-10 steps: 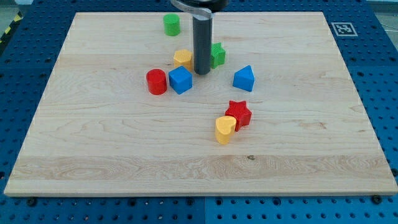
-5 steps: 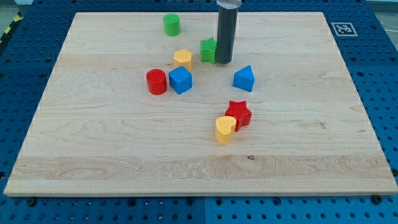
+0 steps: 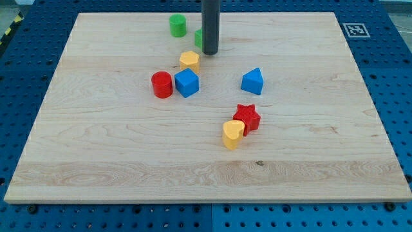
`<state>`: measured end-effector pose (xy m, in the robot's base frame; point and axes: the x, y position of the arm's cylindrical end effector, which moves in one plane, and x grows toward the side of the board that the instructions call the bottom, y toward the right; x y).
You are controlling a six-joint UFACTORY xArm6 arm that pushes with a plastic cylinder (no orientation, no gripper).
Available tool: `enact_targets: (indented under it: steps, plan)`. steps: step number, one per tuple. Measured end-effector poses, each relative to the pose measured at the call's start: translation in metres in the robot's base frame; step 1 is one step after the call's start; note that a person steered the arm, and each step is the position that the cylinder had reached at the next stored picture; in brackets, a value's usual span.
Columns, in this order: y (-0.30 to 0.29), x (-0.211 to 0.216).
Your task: Place the green star to the right of the green circle
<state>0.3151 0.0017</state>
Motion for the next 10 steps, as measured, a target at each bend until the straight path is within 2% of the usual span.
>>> enact_targets:
  steps: [3,5,7,10]
  plan:
    - [-0.004,-0.026]
    - [0.004,0.005]
    - [0.019,-0.035]
    - [-0.01,-0.031]
